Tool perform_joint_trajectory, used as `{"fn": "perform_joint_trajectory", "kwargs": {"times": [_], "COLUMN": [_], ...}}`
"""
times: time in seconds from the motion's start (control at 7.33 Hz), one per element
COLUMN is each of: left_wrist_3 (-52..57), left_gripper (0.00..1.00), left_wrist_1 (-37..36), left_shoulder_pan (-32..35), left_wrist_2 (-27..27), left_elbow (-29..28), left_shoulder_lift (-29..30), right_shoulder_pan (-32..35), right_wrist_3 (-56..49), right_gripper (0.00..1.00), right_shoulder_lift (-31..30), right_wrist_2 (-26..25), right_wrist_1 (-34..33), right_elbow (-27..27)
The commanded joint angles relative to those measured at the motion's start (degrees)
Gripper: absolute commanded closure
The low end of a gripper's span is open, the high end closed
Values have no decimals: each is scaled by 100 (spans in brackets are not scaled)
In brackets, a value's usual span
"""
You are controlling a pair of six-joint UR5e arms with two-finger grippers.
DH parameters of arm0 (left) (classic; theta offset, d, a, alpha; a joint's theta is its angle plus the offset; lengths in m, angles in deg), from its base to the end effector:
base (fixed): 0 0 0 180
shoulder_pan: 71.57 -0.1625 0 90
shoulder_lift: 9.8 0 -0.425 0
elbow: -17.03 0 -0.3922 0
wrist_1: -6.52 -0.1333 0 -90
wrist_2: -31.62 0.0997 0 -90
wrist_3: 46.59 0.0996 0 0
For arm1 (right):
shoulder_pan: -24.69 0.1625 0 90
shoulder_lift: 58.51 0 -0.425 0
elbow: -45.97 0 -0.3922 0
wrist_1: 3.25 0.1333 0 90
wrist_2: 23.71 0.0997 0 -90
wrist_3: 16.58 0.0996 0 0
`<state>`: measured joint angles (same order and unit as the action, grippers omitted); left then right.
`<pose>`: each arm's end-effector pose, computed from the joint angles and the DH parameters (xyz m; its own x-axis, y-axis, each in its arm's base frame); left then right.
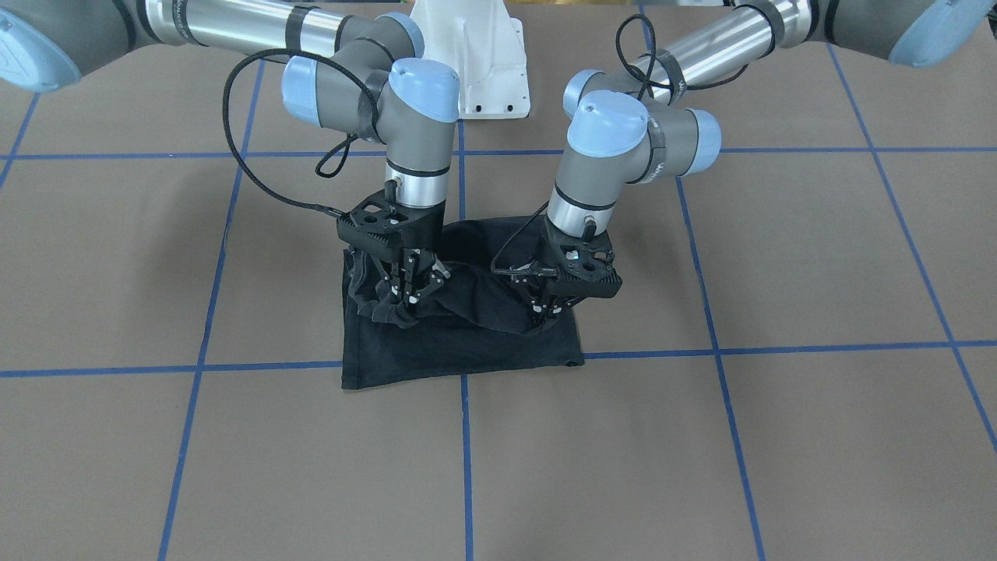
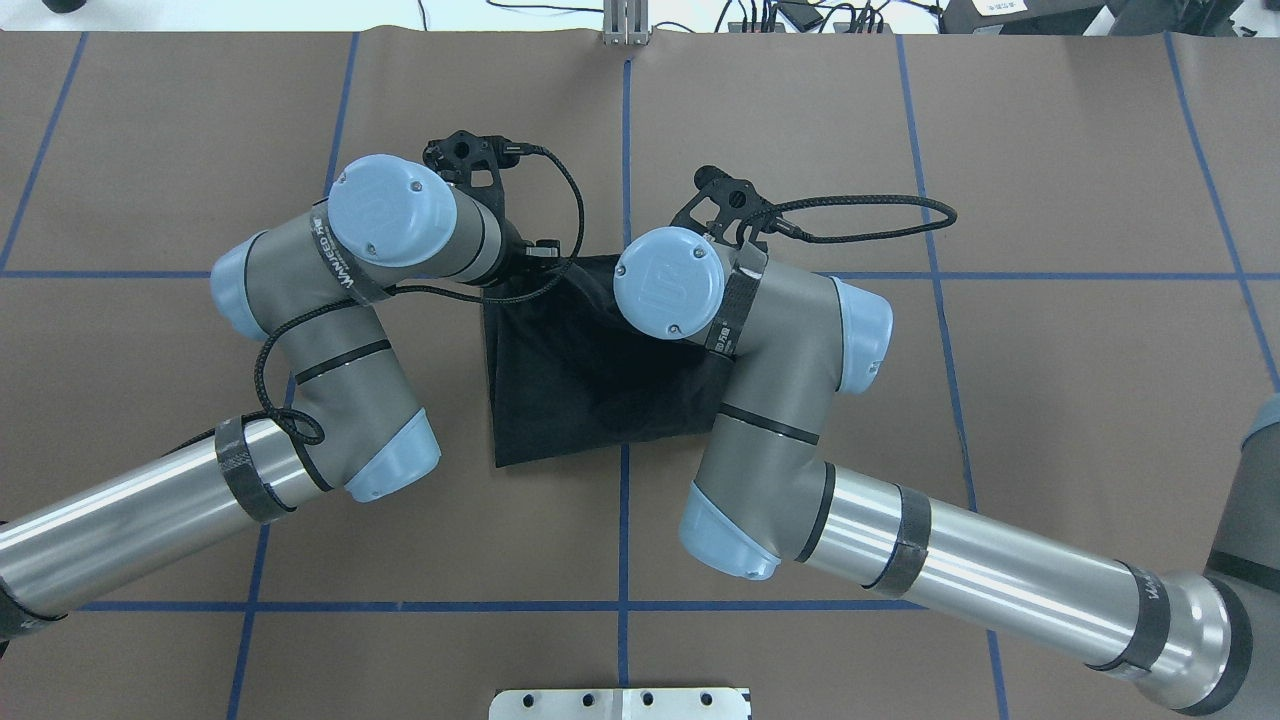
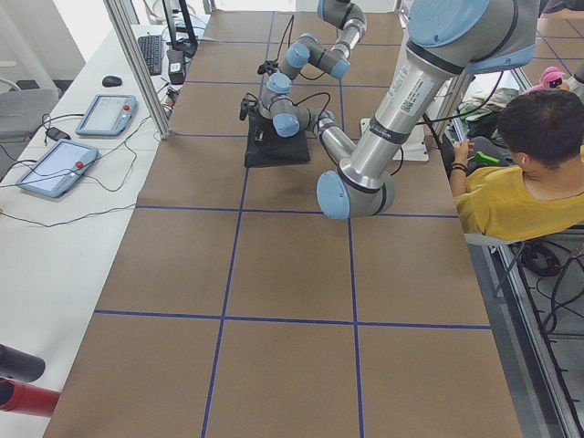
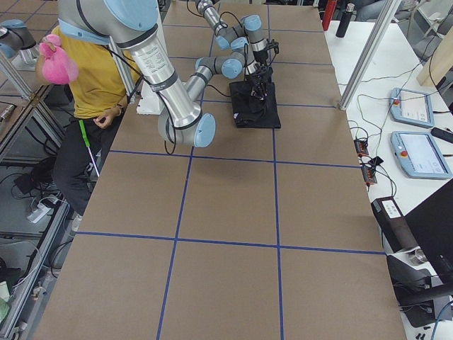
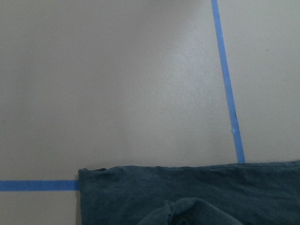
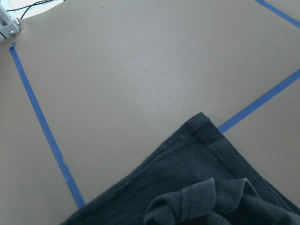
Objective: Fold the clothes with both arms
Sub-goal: 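Lay the folded edge onto the far half and open both grippers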
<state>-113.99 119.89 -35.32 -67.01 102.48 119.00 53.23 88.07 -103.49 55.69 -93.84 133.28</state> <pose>0.5163 -0.5254 0.2415 0.5841 0.0429 -0.8105 0.2794 0.9270 0.2504 -0.5690 -0.4820 0.2055 0.4882 0.5485 0.6788 -0.7242 0.6886 -0.0356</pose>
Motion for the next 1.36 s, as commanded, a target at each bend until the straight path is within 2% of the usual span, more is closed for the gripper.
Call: {"fn": "perform_joint_trajectory", "kwargs": {"times": [0.0,0.14,0.27,0.41,0.55,0.68,0.82,0.95,1.09,1.23], "left_wrist_3": [253,253,253,253,697,1137,1367,1735,1974,1985], "left_gripper": [100,58,1,0,0,0,0,0,0,0], "left_wrist_1": [192,463,596,833,852,853,853,853,861,861], "left_shoulder_pan": [137,155,155,181,260,521,628,760,857,901], "left_wrist_2": [1,-7,-7,-77,-347,-820,-929,-948,-1122,-1202], "left_elbow": [-247,-388,-372,-310,-214,-100,-73,-73,-73,-73], "left_shoulder_lift": [-4,-4,5,-4,-4,-73,-144,-196,-275,-293], "right_shoulder_pan": [99,239,388,572,783,759,541,174,-213,-339], "right_wrist_3": [-172,-295,-740,-796,-875,-876,-876,-850,-806,-797], "right_gripper": [100,10,0,0,0,0,0,0,9,70], "right_shoulder_lift": [7,7,189,365,489,508,508,490,464,455], "right_wrist_2": [14,206,443,915,1459,1525,1439,1090,608,516], "right_wrist_1": [155,408,498,438,402,358,349,349,358,349], "right_elbow": [-231,-389,-478,-470,-392,-304,-260,-259,-294,-312]}}
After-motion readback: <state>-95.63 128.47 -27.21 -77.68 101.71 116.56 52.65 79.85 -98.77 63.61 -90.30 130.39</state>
